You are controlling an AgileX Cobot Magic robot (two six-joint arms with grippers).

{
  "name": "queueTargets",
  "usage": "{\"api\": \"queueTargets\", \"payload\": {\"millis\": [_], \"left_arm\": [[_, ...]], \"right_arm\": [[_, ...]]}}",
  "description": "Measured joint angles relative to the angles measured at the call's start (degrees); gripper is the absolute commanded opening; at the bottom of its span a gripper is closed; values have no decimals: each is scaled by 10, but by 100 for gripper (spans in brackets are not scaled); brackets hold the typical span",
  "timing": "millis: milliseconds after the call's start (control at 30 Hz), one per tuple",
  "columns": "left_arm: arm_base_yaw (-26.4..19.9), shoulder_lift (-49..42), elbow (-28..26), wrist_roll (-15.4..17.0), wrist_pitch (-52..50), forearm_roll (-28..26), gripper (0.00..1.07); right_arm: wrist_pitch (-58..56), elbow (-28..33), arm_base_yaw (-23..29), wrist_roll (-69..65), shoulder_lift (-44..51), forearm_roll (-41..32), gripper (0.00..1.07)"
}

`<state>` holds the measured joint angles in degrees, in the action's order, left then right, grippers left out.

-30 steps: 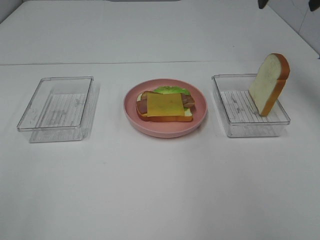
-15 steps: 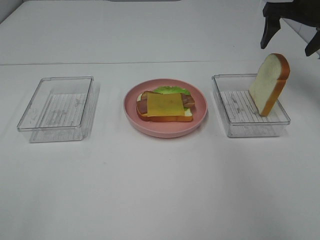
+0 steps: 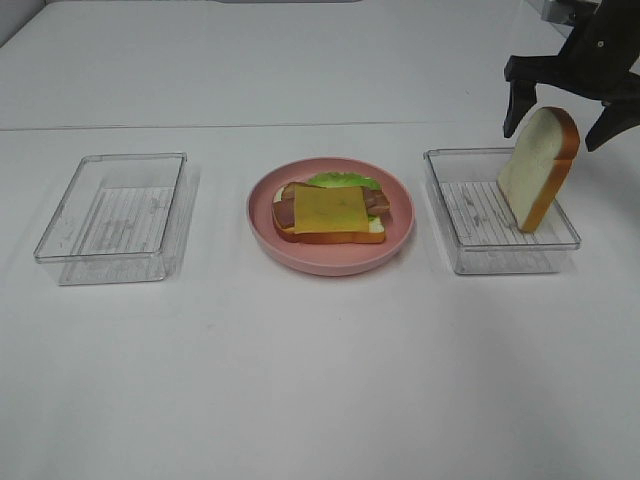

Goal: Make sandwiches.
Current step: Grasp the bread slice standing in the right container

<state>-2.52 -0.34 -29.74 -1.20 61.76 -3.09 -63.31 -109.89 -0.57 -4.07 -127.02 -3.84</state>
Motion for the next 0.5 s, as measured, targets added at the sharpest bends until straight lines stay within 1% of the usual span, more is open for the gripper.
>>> {"api": "queueTargets", "payload": {"millis": [333,367,400,433,467,500], "left_arm": [[0,0,0,0,0,0,102],[0,0,0,0,0,0,102],[0,0,0,0,0,0,102],[0,0,0,0,0,0,102],[0,0,0,0,0,0,102],[0,0,0,0,0,0,102]], "right_arm": [[1,-5,0,0,-17,-2,96],[1,-5,0,0,-17,-2,93],[1,-5,0,0,-17,-2,93],[1,-5,0,0,-17,-2,90],[1,-5,0,0,-17,-2,79],[1,-5,0,0,-17,-2,79]]}}
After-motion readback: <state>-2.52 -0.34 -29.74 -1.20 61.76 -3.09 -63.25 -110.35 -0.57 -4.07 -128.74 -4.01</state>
